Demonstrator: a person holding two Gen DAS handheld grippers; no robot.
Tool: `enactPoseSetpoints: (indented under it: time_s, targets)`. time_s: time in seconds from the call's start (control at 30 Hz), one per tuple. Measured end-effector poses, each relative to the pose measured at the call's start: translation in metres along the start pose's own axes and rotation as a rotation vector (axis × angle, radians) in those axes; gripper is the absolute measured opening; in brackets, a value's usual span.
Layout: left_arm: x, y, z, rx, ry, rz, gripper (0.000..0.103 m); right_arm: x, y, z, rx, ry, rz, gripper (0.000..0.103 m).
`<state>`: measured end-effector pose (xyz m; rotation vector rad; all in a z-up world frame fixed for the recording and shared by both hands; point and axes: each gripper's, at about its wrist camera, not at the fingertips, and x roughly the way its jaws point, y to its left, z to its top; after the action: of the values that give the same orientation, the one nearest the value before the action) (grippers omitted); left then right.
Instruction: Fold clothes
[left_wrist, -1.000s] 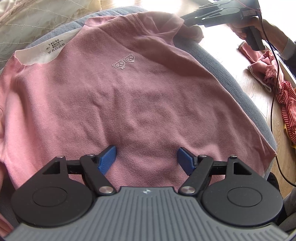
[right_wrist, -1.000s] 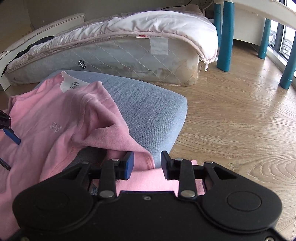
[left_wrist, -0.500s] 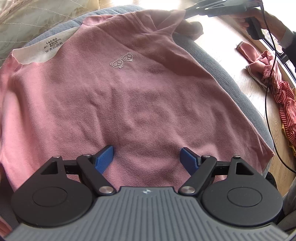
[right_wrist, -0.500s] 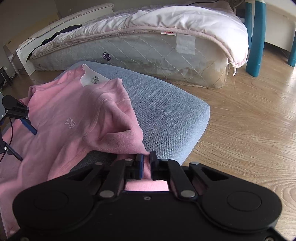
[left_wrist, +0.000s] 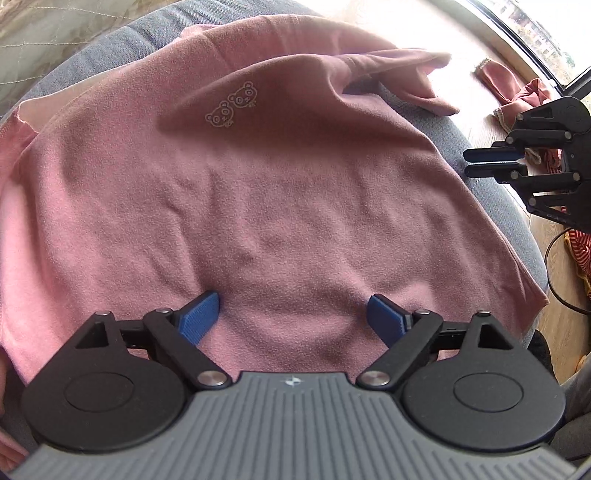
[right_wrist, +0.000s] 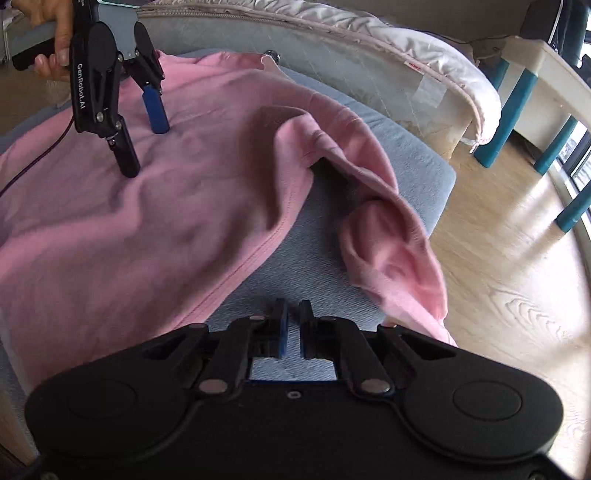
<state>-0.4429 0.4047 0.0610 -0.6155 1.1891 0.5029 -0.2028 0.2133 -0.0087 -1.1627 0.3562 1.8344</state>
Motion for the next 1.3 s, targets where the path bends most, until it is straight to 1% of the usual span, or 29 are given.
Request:
enactPoseSetpoints:
  time_s: [0.03, 0.1, 0.13, 0.17, 0.23, 0.27, 0.3, 0.33, 0.37, 0.4, 0.43, 0.47, 0.5, 0.57, 0.63, 0.67, 0.73, 0.77, 0.87, 0.9, 0.93, 0.97, 1.03, 1.13, 1.17, 1.2, 1.27, 1.3]
  targets:
    - [0.0, 0.0, 0.0, 0.001, 0.002, 0.001, 0.09, -0.001, 0.002, -0.002, 0.027, -0.001, 0.023, 0.008]
    - [0.0, 0.0, 0.001, -0.001, 0.005, -0.001, 0.09, -0.012, -0.013, 0.002, 0.067, -0.021, 0.037, 0.01]
    - [0.0, 0.001, 0.001, -0.004, 0.005, -0.003, 0.09, -0.016, -0.025, 0.005, 0.111, -0.047, 0.024, 0.012]
    - [-0.001, 0.001, 0.0, -0.013, 0.002, -0.003, 0.09, -0.02, -0.037, 0.006, 0.134, -0.066, 0.003, 0.02]
    - [-0.001, 0.0, -0.001, -0.021, -0.002, -0.001, 0.09, -0.027, -0.059, 0.009, 0.182, -0.105, -0.039, 0.026]
    - [-0.001, 0.0, -0.001, -0.021, -0.002, 0.001, 0.09, -0.027, -0.068, 0.01, 0.18, -0.123, -0.068, 0.033]
    - [-0.001, -0.001, -0.001, -0.022, -0.003, 0.004, 0.09, -0.023, -0.076, 0.008, 0.152, -0.135, -0.089, 0.042]
    - [-0.001, -0.001, -0.001, -0.022, -0.003, 0.006, 0.09, -0.018, -0.083, 0.006, 0.122, -0.147, -0.11, 0.043]
    - [-0.001, -0.001, -0.002, -0.022, -0.003, 0.007, 0.09, -0.011, -0.088, 0.004, 0.085, -0.149, -0.11, 0.043]
    - [-0.001, -0.001, -0.002, -0.021, -0.003, 0.005, 0.091, -0.003, -0.093, 0.003, 0.056, -0.136, -0.093, 0.043]
    - [-0.001, -0.001, -0.002, -0.021, -0.004, 0.003, 0.091, 0.007, -0.096, 0.005, 0.027, -0.102, -0.058, 0.042]
    - [-0.001, 0.001, -0.002, -0.025, -0.006, 0.0, 0.091, 0.012, -0.097, 0.008, 0.011, -0.084, -0.036, 0.042]
    - [-0.002, 0.002, -0.002, -0.03, -0.009, -0.003, 0.091, 0.017, -0.097, 0.012, -0.017, -0.067, 0.004, 0.041]
    - [-0.002, 0.003, -0.002, -0.039, -0.013, -0.005, 0.091, 0.022, -0.098, 0.018, -0.065, -0.061, 0.038, 0.038]
    - [-0.002, 0.002, -0.003, -0.034, -0.013, -0.002, 0.091, 0.027, -0.095, 0.022, -0.13, -0.021, 0.038, 0.003]
    - [-0.002, 0.002, -0.004, -0.031, -0.013, 0.0, 0.091, 0.028, -0.095, 0.024, -0.15, 0.004, 0.03, 0.003]
    - [-0.002, 0.002, -0.005, -0.025, -0.015, -0.002, 0.091, 0.016, -0.091, 0.027, -0.188, -0.019, -0.095, 0.003]
    - [-0.002, 0.002, -0.005, -0.022, -0.017, -0.004, 0.092, 0.007, -0.089, 0.028, -0.208, -0.04, -0.176, 0.003]
    - [-0.003, 0.005, -0.007, -0.027, -0.026, -0.025, 0.093, -0.026, -0.074, 0.031, -0.227, -0.106, -0.294, 0.003]
    - [-0.005, 0.005, -0.009, -0.034, -0.03, -0.031, 0.094, -0.033, -0.061, 0.03, -0.262, -0.092, -0.293, 0.003]
    - [-0.004, 0.005, -0.008, -0.032, -0.029, -0.032, 0.095, -0.035, -0.046, 0.028, -0.3, -0.044, -0.273, 0.003]
    - [-0.004, 0.005, -0.008, -0.03, -0.028, -0.032, 0.095, -0.034, -0.032, 0.024, -0.325, 0.01, -0.233, 0.004]
    - [-0.003, 0.004, -0.008, -0.023, -0.026, -0.031, 0.095, -0.029, -0.007, 0.012, -0.331, 0.1, -0.09, 0.004]
    - [-0.002, 0.002, -0.008, -0.016, -0.026, -0.027, 0.096, -0.017, 0.023, -0.012, -0.269, 0.217, 0.115, 0.005]
    - [-0.002, 0.002, -0.008, -0.016, -0.026, -0.026, 0.096, -0.019, 0.026, -0.015, -0.252, 0.197, 0.089, 0.005]
    - [-0.002, 0.002, -0.008, -0.017, -0.027, -0.026, 0.096, -0.023, 0.025, -0.015, -0.221, 0.18, 0.064, 0.008]
    - [-0.003, 0.0, -0.006, -0.042, -0.034, -0.016, 0.09, -0.028, 0.01, -0.009, -0.107, 0.162, 0.058, 0.014]
    - [-0.012, 0.004, -0.004, -0.074, -0.04, -0.016, 0.085, -0.033, -0.001, -0.006, -0.035, 0.13, 0.047, 0.018]
